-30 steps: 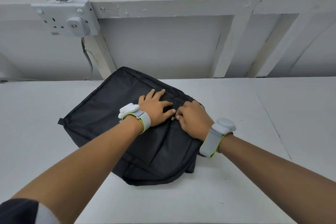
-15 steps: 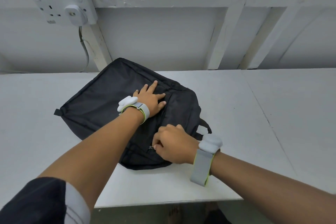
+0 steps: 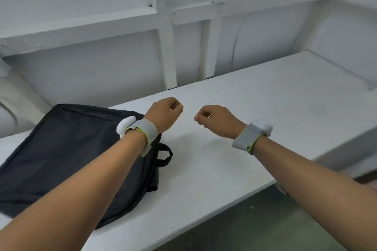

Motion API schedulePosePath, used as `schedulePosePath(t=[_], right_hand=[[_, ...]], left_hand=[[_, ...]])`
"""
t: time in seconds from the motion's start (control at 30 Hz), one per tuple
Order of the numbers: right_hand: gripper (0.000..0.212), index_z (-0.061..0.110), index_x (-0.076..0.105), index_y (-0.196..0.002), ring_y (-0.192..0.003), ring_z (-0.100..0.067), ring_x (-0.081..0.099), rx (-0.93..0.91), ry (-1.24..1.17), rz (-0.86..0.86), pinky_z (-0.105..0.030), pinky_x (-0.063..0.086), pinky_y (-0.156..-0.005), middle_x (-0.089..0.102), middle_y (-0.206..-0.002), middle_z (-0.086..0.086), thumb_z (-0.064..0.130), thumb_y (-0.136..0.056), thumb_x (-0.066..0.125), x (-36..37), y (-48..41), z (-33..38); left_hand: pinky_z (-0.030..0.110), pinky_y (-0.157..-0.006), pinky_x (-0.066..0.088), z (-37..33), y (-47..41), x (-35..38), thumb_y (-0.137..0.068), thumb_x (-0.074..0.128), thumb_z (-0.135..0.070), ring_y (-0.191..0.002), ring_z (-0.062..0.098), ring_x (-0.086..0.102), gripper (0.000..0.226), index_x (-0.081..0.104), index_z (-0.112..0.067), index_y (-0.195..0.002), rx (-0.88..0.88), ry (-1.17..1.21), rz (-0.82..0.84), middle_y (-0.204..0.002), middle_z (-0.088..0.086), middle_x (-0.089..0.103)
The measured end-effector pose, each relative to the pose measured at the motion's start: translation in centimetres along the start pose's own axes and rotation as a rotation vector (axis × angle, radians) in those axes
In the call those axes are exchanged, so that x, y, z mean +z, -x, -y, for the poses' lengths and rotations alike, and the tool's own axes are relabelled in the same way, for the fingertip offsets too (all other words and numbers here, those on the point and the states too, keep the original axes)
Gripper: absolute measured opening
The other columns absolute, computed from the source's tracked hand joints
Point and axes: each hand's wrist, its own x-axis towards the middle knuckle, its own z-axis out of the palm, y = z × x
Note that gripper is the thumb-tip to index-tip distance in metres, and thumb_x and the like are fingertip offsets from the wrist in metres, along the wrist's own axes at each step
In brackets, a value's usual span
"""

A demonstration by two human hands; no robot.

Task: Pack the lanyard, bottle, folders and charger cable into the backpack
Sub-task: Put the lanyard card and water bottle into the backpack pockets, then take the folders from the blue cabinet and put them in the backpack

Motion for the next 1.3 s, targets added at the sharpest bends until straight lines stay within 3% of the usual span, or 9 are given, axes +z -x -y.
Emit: schedulePosePath(t=[0.1,0.5,0.57,0.63,0.73,0.9,1.03,1.17,1.3], right_hand=[[0.024,0.014,0.069,-0.096,-0.09,-0.019,0.066,0.092,-0.038,-0.063,-0.027,0.049,-0.073,0.071,-0.094,0.004,0.033,-0.095,0.053,-4.8,3.1,-4.6],[0.02,0.012,0.069,-0.093,-0.077,-0.01,0.061,0.463,-0.116,-0.628,-0.014,0.044,-0.066,0.069,-0.09,0.001,0.028,-0.095,0.056,-23.3,26.3,-22.1],[0.021,0.014,0.069,-0.089,-0.077,-0.013,0.063,0.547,-0.1,-0.763,-0.02,0.047,-0.068,0.07,-0.088,-0.001,0.03,-0.095,0.057,-25.8,31.8,-24.3],[0.023,0.011,0.069,-0.09,-0.071,-0.014,0.063,0.618,-0.094,-0.891,-0.027,0.048,-0.065,0.07,-0.083,-0.004,0.029,-0.095,0.057,-27.6,36.9,-25.3],[0.023,0.013,0.069,-0.09,-0.058,-0.006,0.054,0.724,-0.017,-1.022,-0.019,0.04,-0.054,0.066,-0.077,-0.003,0.03,-0.096,0.056,-29.6,43.4,-26.0],[0.016,0.019,0.07,-0.087,-0.065,0.001,0.056,0.855,0.122,-1.248,-0.008,0.039,-0.061,0.065,-0.075,0.01,0.03,-0.093,0.06,-31.4,52.1,-26.7],[0.013,0.021,0.069,-0.088,-0.071,-0.005,0.058,1.016,0.3,-1.396,-0.017,0.043,-0.068,0.063,-0.077,0.012,0.029,-0.093,0.06,-33.2,58.3,-27.0],[0.016,0.015,0.067,-0.082,-0.071,-0.009,0.059,1.182,0.417,-1.493,-0.024,0.047,-0.069,0.063,-0.078,0.006,0.024,-0.093,0.058,-34.4,62.6,-26.5],[0.019,0.018,0.071,-0.084,-0.084,-0.02,0.058,1.402,0.599,-1.606,-0.037,0.048,-0.079,0.062,-0.082,0.002,0.029,-0.088,0.057,-35.0,67.3,-26.4]], left_hand=[[0.024,-0.065,0.047,-5.8,-1.6,4.4,-0.097,0.049,-0.031,-0.085,0.012,0.071,0.023,0.066,-0.017,-0.102,0.084,0.08,0.12,-0.099,-0.006,0.072],[0.032,-0.082,0.055,-33.0,0.1,26.2,-0.099,0.048,-0.033,-0.081,0.006,0.071,0.023,0.065,-0.019,-0.105,0.525,0.141,0.597,-0.097,-0.011,0.072],[0.031,-0.08,0.054,-37.9,2.6,29.9,-0.099,0.049,-0.03,-0.079,0.01,0.072,0.023,0.066,-0.015,-0.104,0.607,0.182,0.693,-0.096,-0.007,0.073],[0.028,-0.077,0.053,-41.9,5.4,33.2,-0.099,0.051,-0.03,-0.079,0.012,0.072,0.022,0.066,-0.014,-0.101,0.677,0.205,0.786,-0.095,-0.004,0.073],[0.024,-0.069,0.051,-46.7,8.8,37.4,-0.099,0.053,-0.027,-0.076,0.014,0.072,0.017,0.064,-0.014,-0.099,0.791,0.21,0.911,-0.091,-0.002,0.073],[0.025,-0.067,0.05,-54.0,14.3,43.4,-0.098,0.055,-0.024,-0.074,0.017,0.071,0.017,0.064,-0.013,-0.088,0.99,0.159,1.084,-0.088,0.006,0.074],[0.026,-0.068,0.052,-60.2,19.0,48.2,-0.098,0.056,-0.022,-0.075,0.018,0.07,0.017,0.063,-0.014,-0.085,1.185,0.165,1.2,-0.086,0.004,0.072],[0.025,-0.067,0.056,-64.2,22.6,52.8,-0.096,0.058,-0.022,-0.066,0.007,0.067,0.016,0.066,-0.012,-0.085,1.315,0.204,1.317,-0.082,0.002,0.073],[0.025,-0.069,0.052,-67.4,27.5,56.5,-0.094,0.06,-0.026,-0.074,0.02,0.066,0.018,0.069,-0.013,-0.084,1.465,0.121,1.45,-0.081,0.002,0.073]])
